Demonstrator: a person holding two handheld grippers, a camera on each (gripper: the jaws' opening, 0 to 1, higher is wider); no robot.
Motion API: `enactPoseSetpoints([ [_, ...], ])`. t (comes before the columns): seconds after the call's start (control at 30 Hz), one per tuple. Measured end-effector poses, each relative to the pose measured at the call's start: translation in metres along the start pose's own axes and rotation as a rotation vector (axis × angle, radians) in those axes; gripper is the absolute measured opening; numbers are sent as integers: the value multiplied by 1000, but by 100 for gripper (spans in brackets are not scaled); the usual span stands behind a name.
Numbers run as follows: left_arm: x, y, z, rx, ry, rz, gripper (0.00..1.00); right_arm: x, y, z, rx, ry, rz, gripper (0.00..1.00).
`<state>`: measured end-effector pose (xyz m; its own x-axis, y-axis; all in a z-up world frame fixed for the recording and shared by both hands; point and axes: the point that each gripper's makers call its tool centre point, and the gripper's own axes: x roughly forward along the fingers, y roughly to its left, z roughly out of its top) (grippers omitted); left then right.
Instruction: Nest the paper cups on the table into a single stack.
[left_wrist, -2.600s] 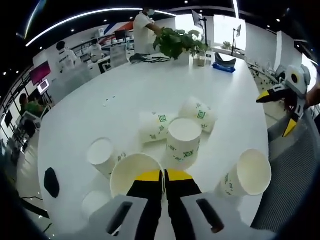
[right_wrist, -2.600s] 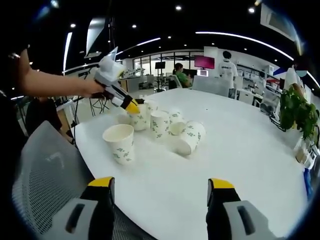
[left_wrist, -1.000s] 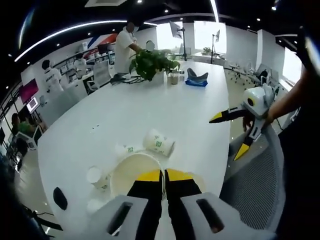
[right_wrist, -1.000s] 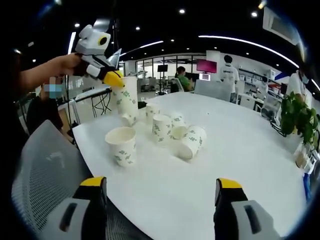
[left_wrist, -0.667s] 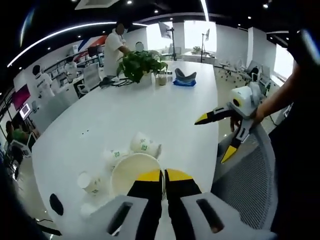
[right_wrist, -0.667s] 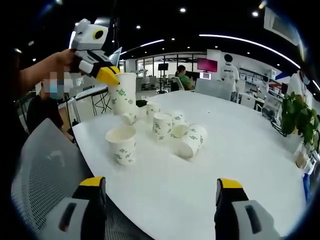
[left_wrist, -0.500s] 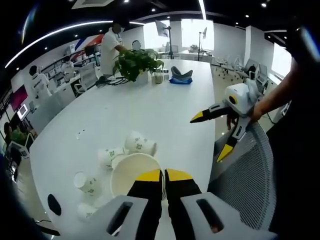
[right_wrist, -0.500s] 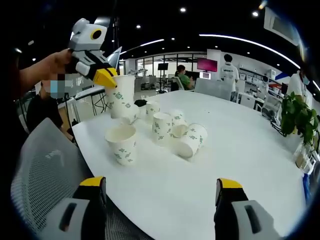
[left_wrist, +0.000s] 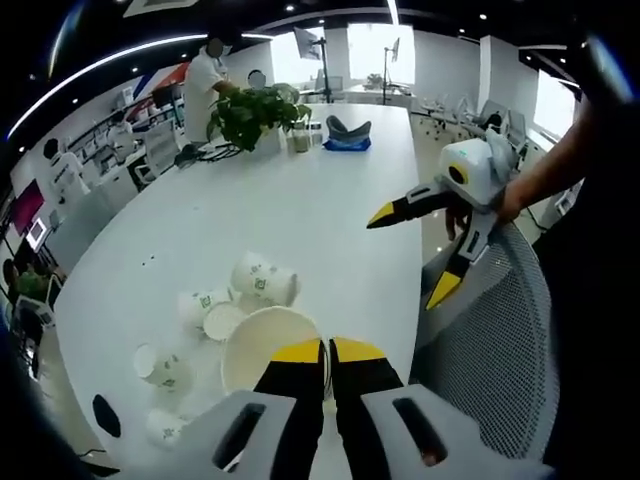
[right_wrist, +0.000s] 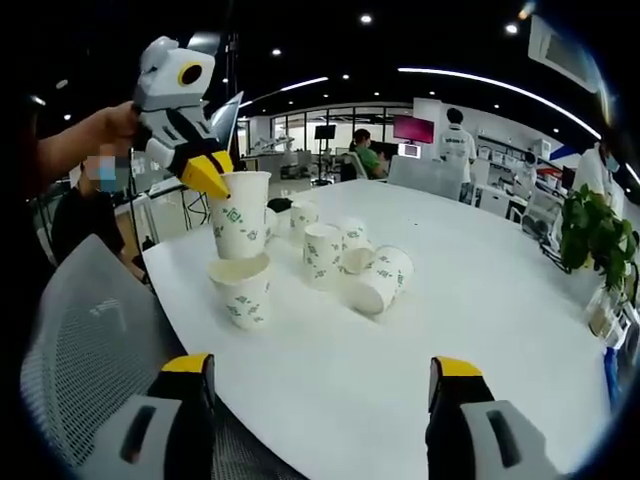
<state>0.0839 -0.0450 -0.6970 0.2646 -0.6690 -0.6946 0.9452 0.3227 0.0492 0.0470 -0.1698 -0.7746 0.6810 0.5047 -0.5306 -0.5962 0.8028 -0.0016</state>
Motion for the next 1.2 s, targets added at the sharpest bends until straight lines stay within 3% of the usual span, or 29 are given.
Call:
enactPoseSetpoints([
  [0.53,21,-2,-20,20,66,-23,0,0,0,-1,6,3,5,87],
  [1.2,38,-11,-30,-15,61,-21,0,0,1,-2,7,7,9,86],
])
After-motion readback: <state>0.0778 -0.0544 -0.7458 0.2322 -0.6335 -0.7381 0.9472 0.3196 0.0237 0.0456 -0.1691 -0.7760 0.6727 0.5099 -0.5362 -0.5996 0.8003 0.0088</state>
